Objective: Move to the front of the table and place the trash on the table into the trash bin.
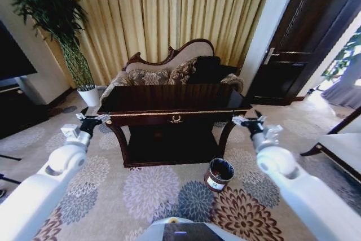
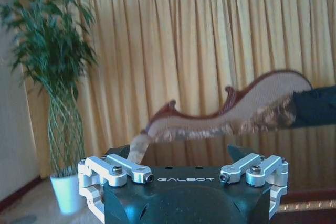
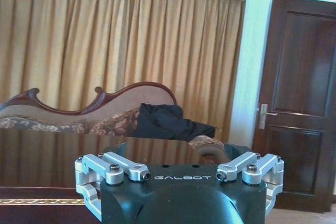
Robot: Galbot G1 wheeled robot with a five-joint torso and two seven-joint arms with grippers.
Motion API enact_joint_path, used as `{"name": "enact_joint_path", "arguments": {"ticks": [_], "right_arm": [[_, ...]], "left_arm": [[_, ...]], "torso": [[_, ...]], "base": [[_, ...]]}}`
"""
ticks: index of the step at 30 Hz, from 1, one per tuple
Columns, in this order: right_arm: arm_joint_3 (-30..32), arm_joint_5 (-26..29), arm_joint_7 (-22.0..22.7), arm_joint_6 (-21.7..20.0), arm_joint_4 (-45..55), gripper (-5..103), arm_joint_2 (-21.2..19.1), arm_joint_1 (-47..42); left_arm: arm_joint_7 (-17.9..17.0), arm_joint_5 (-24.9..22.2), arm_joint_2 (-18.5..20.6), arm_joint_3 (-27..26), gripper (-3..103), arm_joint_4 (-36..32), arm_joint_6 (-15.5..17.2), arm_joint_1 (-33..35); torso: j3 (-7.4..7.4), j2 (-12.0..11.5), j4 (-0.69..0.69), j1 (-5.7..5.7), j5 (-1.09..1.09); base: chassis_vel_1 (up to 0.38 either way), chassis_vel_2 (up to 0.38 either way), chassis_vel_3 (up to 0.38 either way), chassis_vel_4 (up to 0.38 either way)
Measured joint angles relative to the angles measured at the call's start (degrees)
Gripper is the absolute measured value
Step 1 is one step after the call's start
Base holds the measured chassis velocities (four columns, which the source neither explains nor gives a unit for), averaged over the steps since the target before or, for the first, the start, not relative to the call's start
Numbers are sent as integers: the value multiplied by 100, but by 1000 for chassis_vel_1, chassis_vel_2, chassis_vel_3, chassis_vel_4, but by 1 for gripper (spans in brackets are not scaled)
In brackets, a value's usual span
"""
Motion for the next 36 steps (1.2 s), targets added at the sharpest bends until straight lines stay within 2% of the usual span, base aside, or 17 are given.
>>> {"name": "enact_joint_path", "arguments": {"ticks": [1, 2, 4, 8, 10, 16, 17, 19, 21, 23, 28, 30, 31, 33, 34, 35, 36], "right_arm": [[22, -19, -6, -3, -27, 100, 32, -31], [22, -19, -6, -3, -27, 100, 32, -31], [42, -98, -90, -22, -110, 100, 139, -91], [40, -153, -132, -19, -193, 100, 231, -122], [-16, -210, -202, 109, -238, 100, 392, -217], [-113, -439, -324, 363, -220, 100, 623, -325], [-113, -769, -497, 549, -180, 100, 785, -453], [-105, -908, -604, 598, -142, 100, 839, -538], [-79, -1064, -1063, 739, -82, 100, 865, -673], [-78, -1087, -1230, 793, -73, 100, 855, -695], [-105, -878, -1587, 944, 17, 100, 826, -648], [-108, -883, -1604, 942, 35, 100, 820, -636], [-116, -890, -1583, 909, 65, 100, 815, -619], [-151, -875, -1187, 719, 181, 100, 831, -552], [-151, -875, -1187, 719, 181, 100, 831, -552], [-160, -870, -916, 592, 243, 100, 858, -528], [-159, -880, -757, 520, 281, 100, 892, -525]], "left_arm": [[137, -65, 42, -107, 100, 0, 239, 8], [137, -65, 42, -107, 100, 0, 239, 8], [386, -169, 97, -227, 100, 103, 469, -32], [421, -258, 104, -235, 100, 237, 476, -122], [297, -645, 104, -236, 100, 316, 342, -226], [183, -896, 105, -238, 100, 215, -45, -233], [212, -971, 75, -285, 100, 64, -225, -172], [311, -949, 63, -305, 100, -8, -266, -126], [600, -702, 58, -269, 100, -66, -348, -77], [701, -585, 54, -236, 100, -83, -376, -67], [911, -55, 14, -245, 100, -306, -274, 85], [909, 31, 9, -264, 100, -352, -242, 112], [792, 123, -1, -287, 100, -428, -155, 136], [318, 190, -30, -325, 100, -580, 70, 136], [318, 190, -30, -325, 100, -580, 70, 136], [76, 204, -58, -374, 100, -650, 185, 131], [-18, 211, -86, -446, 100, -685, 238, 142]], "torso": [[0, 0, 1, 0, 0], [0, 0, 1, 0, 0], [0, 0, 3, 0, 1], [0, 0, 0, 0, 1], [0, 0, 0, 0, 0], [0, 0, 2, 0, 0], [0, 0, 0, 0, 0], [0, 0, 0, 0, 1], [0, 0, 0, 0, 1], [0, 0, 0, 0, 0], [0, 0, 2, 0, 0], [0, 0, 2, 0, -1], [0, 0, 2, 0, 0], [0, 0, 2, 0, 0], [0, 0, 2, 0, 0], [0, 0, 1, 0, 0], [0, 0, 1, 0, 0]], "base": [[0, 0, 0, 0], [0, 0, 0, 0], [0, 0, 0, 0], [0, 0, 0, 0], [0, 0, 0, 0], [0, 0, 0, 0], [0, 0, 0, 0], [0, 0, 0, 0], [0, 0, 0, 0], [0, 0, 0, 0], [0, 0, 0, 0], [0, 0, 0, 0], [0, 0, 0, 0], [0, 0, 0, 0], [0, 0, 0, 0], [0, 0, 0, 0], [0, 0, 0, 0]]}}
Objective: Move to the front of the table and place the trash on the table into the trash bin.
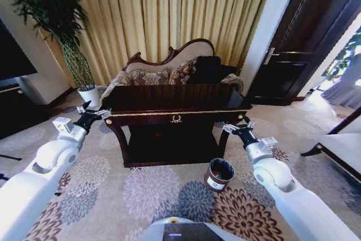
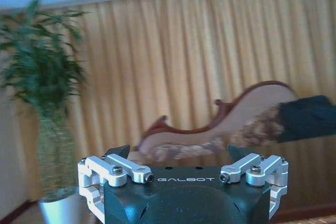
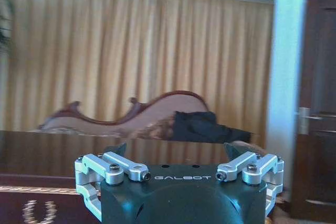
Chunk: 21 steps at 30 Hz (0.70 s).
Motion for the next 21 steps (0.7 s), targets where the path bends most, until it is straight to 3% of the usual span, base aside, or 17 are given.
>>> {"name": "enact_joint_path", "arguments": {"ticks": [4, 6, 13, 15, 18, 21], "right_arm": [[73, -98, 140, -49, 34, 100, 103, -69], [343, -320, 132, -40, 37, 100, 283, -258], [1009, -597, -88, 33, 43, 100, 631, -538], [1069, -653, -119, 42, 47, 100, 708, -562], [1158, -1192, -432, 212, -12, 100, 1050, -725], [1172, -1609, -669, 377, -67, 100, 1307, -848]], "left_arm": [[-45, 21, -106, -249, 100, -27, 73, 94], [115, 205, -303, -676, 100, 29, 76, 298], [563, 660, -729, -1393, 100, 101, 24, 704], [612, 811, -793, -1396, 100, 109, -40, 764], [894, 1602, -1107, -1216, 100, 189, -406, 921], [958, 1846, -1319, -1094, 100, 181, -498, 961]], "torso": [[0, 0, 0, 0, 1], [0, 0, 0, 0, 0], [0, 0, 1, 0, 0], [0, 0, 1, 0, 1], [0, 0, 1, 0, -1], [0, 0, -1, 0, 0]], "base": [[0, 0, 0, 0], [0, 0, 0, 0], [0, 0, 0, 0], [0, 0, 0, 0], [0, 0, 0, 0], [0, 0, 0, 0]]}}
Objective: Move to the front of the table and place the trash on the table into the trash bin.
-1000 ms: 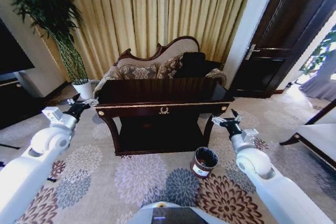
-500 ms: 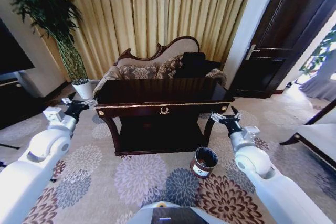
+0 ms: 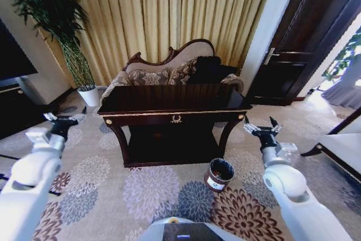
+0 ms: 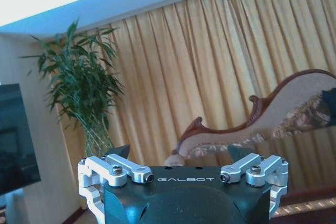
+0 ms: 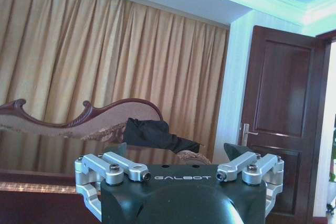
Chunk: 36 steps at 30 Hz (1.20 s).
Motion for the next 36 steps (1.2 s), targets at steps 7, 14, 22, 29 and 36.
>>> {"name": "enact_joint_path", "arguments": {"ticks": [7, 14, 22, 29, 36], "right_arm": [[-40, -57, -55, 1, 70, 100, 111, -112], [-208, 188, -73, -154, 218, 100, -165, -205], [-247, 649, -89, -321, 482, 100, -512, -337], [-240, 681, -81, -330, 571, 100, -557, -400], [-228, 658, -76, -324, 590, 100, -525, -422]], "left_arm": [[101, 117, -67, 63, 100, 1, -13, 8], [230, 46, 81, 56, 100, 33, -10, -2], [354, -48, 150, 93, 100, 80, -9, -35], [366, -70, 136, 135, 100, 71, -9, -37], [366, -119, 173, 110, 100, 53, -12, -23]], "torso": [[0, 0, 2, 0, 1], [0, 0, 2, 0, 1], [1, -1, 2, 1, 1], [1, -1, 1, 3, 1], [-1, 2, 2, -3, 1]], "base": [[0, 0, 0, 0], [0, 0, 0, 0], [7, -13, -11, 12], [99, -118, -94, 108], [199, -187, -172, 176]]}}
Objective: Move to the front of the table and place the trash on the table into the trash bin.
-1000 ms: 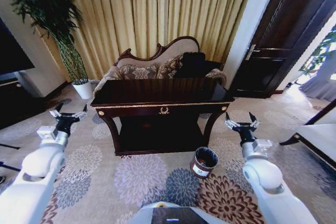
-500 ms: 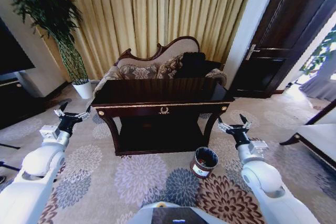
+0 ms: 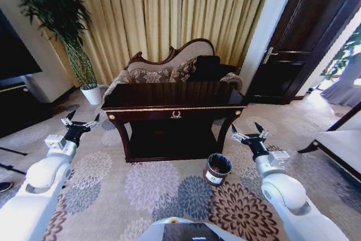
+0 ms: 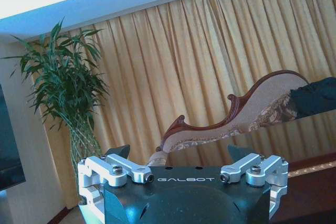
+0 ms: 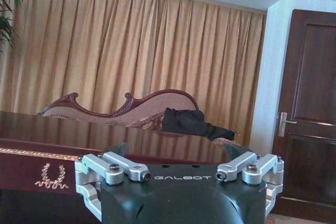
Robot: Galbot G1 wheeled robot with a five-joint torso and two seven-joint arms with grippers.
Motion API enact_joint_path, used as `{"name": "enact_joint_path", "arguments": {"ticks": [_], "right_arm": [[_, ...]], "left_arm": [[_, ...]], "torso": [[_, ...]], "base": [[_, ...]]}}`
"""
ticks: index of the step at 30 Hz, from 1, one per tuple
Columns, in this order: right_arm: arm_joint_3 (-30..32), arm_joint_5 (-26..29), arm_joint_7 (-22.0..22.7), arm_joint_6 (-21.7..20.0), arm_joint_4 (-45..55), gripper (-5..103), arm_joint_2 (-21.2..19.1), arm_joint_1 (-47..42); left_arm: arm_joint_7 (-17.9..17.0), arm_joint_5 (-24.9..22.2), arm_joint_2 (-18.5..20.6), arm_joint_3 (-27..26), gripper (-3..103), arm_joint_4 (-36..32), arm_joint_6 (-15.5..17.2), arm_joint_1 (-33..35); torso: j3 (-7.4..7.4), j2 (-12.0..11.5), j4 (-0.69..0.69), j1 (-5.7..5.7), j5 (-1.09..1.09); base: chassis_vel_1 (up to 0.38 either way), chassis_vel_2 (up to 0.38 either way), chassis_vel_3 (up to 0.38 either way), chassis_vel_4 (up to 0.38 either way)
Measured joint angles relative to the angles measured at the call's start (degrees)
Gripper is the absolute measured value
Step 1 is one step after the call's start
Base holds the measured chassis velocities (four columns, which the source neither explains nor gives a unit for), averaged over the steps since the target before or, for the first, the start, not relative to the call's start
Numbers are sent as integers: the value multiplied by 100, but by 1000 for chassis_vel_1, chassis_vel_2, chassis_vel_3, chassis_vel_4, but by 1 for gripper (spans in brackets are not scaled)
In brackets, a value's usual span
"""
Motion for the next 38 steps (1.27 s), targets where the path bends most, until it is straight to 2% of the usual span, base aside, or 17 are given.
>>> {"name": "enact_joint_path", "arguments": {"ticks": [27, 31, 38], "right_arm": [[59, 2, 44, 33, 31, 100, -23, -43], [58, 5, 47, 33, 28, 100, -14, -43], [56, 16, 59, 33, 3, 100, -7, -32]], "left_arm": [[-17, -157, 62, -48, 100, -75, 5, 18], [-17, -167, 45, -51, 100, -76, 5, 23], [-11, -170, 23, -53, 100, -93, 6, 37]], "torso": [[1, -3, -1, 3, 2], [1, -2, 3, 3, -3], [2, -4, -4, 6, 2]], "base": [[181, -172, -174, 175], [179, -154, -148, 179], [185, -186, -202, 174]]}}
